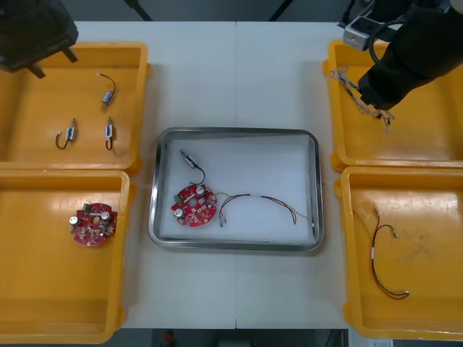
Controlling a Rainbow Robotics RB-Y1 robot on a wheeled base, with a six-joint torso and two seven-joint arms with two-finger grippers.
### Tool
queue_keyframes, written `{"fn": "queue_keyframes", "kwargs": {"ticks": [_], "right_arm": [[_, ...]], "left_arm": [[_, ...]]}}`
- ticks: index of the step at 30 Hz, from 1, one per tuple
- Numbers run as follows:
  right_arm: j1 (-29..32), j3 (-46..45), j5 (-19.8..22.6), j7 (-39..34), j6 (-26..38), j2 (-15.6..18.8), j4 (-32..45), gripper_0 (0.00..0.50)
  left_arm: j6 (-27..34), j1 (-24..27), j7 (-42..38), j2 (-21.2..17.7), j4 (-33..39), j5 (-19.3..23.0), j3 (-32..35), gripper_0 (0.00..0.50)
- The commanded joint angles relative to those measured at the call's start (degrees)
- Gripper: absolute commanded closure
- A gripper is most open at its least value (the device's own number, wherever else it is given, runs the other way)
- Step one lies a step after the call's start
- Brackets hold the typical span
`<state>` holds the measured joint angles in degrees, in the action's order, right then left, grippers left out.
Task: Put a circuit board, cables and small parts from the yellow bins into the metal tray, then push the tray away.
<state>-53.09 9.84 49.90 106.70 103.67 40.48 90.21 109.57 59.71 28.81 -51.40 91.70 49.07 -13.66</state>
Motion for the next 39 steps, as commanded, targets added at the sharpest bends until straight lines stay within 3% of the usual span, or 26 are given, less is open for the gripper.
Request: {"fn": "queue_keyframes", "kwargs": {"ticks": [1, 10, 19, 29, 39], "right_arm": [[-0.2, 4.5, 2.4, -2.0, -2.4, -0.5, 3.9, 0.500], [-2.9, 17.7, 7.1, -0.9, -9.7, -0.5, 6.5, 0.500], [-7.4, 29.7, 8.1, 2.1, -14.2, -2.2, 6.6, 0.500], [-8.3, 37.1, 5.6, 4.9, -18.7, -4.6, 5.3, 0.500], [-8.9, 39.9, 2.4, 11.3, -23.9, -9.4, -5.0, 0.500]], "left_arm": [[0.4, 2.9, 11.0, -4.8, -3.6, 0.9, 1.7, 0.000], [-4.0, 2.8, 23.3, -6.9, -13.4, -0.1, 1.7, 0.000], [-11.6, 2.9, 35.4, -6.9, -21.7, -1.2, 1.4, 0.000], [-17.4, 2.2, 46.0, -6.9, -27.4, 0.1, 1.5, 0.000], [-26.3, -5.8, 50.2, -6.3, -24.8, 2.3, 1.4, 0.000]]}}
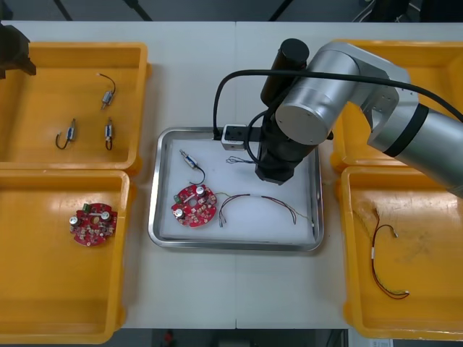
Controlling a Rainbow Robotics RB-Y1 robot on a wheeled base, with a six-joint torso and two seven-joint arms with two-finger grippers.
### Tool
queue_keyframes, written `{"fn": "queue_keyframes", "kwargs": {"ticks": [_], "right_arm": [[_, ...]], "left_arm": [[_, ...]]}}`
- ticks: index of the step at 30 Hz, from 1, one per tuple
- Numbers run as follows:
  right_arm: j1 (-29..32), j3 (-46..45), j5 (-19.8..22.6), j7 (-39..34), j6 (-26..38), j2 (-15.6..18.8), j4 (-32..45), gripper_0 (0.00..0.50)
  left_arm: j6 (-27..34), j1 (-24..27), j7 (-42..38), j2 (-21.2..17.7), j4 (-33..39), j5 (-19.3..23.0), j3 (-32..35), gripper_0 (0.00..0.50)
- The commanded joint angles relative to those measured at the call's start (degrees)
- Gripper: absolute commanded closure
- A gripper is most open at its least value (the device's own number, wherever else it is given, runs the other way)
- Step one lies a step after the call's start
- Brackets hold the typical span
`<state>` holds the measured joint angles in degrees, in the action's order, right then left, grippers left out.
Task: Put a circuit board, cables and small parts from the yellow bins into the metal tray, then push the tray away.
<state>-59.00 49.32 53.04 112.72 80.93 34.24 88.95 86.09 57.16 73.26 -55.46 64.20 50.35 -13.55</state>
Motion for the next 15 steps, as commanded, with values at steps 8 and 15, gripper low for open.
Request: {"fn": "queue_keyframes", "kwargs": {"ticks": [8, 15], "right_arm": [[-3.0, 0.7, -3.1, 5.8, -2.4, -5.8, -8.4, 0.489], [-3.0, 0.7, -3.0, 5.2, -3.5, -5.8, -8.4, 0.054]], "left_arm": [[-5.3, -6.2, 6.7, -1.0, 3.3, 1.9, 1.3, 0.000], [-9.3, -8.7, 7.7, 1.8, 3.3, 1.4, 1.3, 0.000]]}}
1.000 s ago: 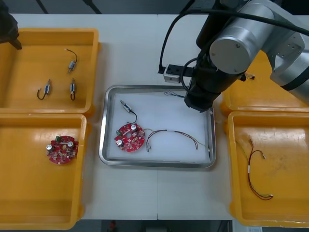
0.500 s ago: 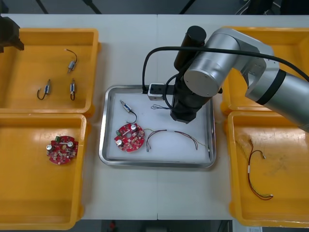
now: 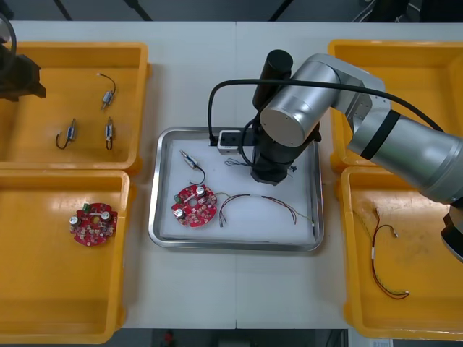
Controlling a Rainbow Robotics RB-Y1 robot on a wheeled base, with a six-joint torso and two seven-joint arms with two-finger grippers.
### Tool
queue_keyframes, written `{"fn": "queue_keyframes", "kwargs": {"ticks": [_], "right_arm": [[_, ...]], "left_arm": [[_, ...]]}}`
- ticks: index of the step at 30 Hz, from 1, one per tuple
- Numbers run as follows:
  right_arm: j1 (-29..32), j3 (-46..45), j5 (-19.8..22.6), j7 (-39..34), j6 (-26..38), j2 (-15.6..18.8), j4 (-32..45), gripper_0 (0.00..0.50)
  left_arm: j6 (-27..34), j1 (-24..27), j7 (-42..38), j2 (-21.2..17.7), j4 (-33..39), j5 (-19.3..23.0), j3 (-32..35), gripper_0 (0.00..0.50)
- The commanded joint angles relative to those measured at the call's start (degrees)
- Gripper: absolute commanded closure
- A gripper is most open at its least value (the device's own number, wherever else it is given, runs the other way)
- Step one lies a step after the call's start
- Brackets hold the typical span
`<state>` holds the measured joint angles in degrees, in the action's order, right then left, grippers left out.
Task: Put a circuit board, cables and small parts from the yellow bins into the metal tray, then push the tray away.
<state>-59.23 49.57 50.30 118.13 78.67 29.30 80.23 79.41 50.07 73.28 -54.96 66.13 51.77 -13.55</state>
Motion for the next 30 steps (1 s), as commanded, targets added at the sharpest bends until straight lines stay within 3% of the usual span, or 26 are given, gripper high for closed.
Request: {"fn": "queue_keyframes", "kwargs": {"ticks": [1, 2, 9, 20, 30], "right_arm": [[-2.7, 0.4, -0.1, -0.2, -1.4, -0.8, 0.4, 0.019], [-2.8, 0.4, 0.0, -0.3, -1.6, -0.7, 0.4, 0.000], [-2.7, -1.8, 0.8, -1.3, 0.0, 0.4, 1.7, 0.000], [-2.6, -9.9, 2.3, -4.1, 9.0, 4.5, 9.9, 0.000], [-2.6, -18.5, 5.9, -17.4, 18.5, 8.4, 14.3, 0.000]], "left_arm": [[-3.6, -2.3, 7.9, 1.8, 1.4, 0.0, 1.3, 0.000], [-4.2, -2.7, 8.1, 2.1, 1.4, -0.1, 1.3, 0.000], [-8.1, -3.5, 9.1, 3.1, 1.4, -0.9, -2.9, 0.000], [-10.0, -3.7, 9.9, 3.1, 1.3, -0.6, -8.9, 0.000], [-14.7, -4.5, 9.8, 3.1, 0.8, -0.2, -13.9, 0.000]]}}
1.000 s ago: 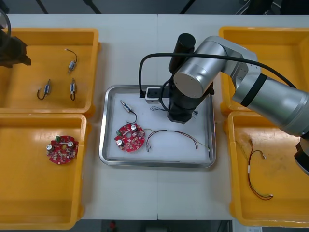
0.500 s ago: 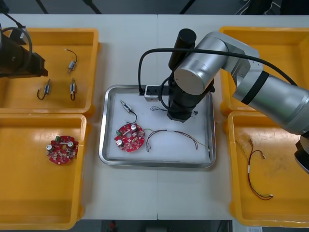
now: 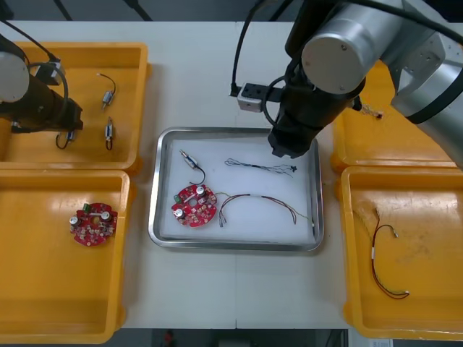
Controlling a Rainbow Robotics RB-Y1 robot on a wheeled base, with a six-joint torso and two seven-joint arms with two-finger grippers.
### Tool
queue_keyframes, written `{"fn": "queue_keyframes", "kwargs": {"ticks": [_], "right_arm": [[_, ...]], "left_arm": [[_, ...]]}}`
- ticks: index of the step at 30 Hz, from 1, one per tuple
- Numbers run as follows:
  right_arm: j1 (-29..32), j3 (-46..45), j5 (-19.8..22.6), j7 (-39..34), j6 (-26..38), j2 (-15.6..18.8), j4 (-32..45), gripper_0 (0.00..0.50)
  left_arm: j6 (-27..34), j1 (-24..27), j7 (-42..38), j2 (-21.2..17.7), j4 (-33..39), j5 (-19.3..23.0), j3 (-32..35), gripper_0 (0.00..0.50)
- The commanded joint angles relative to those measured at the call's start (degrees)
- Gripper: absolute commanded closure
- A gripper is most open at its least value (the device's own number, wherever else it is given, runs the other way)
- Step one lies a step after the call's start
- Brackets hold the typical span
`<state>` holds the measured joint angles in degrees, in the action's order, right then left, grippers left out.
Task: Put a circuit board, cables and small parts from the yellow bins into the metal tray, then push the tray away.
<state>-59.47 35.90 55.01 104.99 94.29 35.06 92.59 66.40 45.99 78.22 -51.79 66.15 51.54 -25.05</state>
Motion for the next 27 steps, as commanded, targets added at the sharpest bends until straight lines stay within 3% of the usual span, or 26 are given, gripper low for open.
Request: {"fn": "queue_keyframes", "kwargs": {"ticks": [1, 10, 16, 18, 19, 21, 22, 27], "right_arm": [[-2.4, -5.7, 1.3, -5.6, 3.9, 2.8, 1.9, 0.000], [0.1, -15.4, 1.5, -18.2, 9.6, 5.3, 2.9, 0.000], [2.9, -20.0, -1.2, -27.9, 13.6, 7.2, 7.1, 0.000], [4.1, -21.0, -1.9, -30.9, 14.6, 7.7, 8.8, 0.000], [4.7, -21.6, -2.2, -32.5, 15.2, 8.0, 9.8, 0.000], [6.3, -22.6, -2.6, -36.3, 15.7, 8.6, 11.7, 0.000], [7.1, -23.3, -2.7, -38.0, 15.7, 9.0, 12.7, 0.000], [10.6, -26.1, -2.7, -43.5, 15.7, 10.5, 16.1, 0.000]], "left_arm": [[-1.9, -0.4, 4.8, -0.1, 0.7, 0.1, -2.5, 0.000], [-2.2, -0.5, 5.8, 1.1, -2.3, 1.2, -2.8, 0.000], [-2.3, -0.5, 6.2, 1.3, -3.4, 2.3, -2.8, 0.000], [-2.2, -0.5, 6.4, 1.3, -3.6, 2.8, -2.8, 0.102], [-2.2, -0.5, 6.5, 1.3, -3.7, 3.1, -2.8, 0.188], [-2.2, -0.5, 6.5, 1.3, -4.3, 3.8, -2.8, 0.459], [-2.3, -0.5, 6.5, 1.3, -4.5, 4.2, -2.8, 0.498], [-2.3, -0.4, 6.7, 1.3, -4.7, 4.6, -2.8, 0.500]]}}
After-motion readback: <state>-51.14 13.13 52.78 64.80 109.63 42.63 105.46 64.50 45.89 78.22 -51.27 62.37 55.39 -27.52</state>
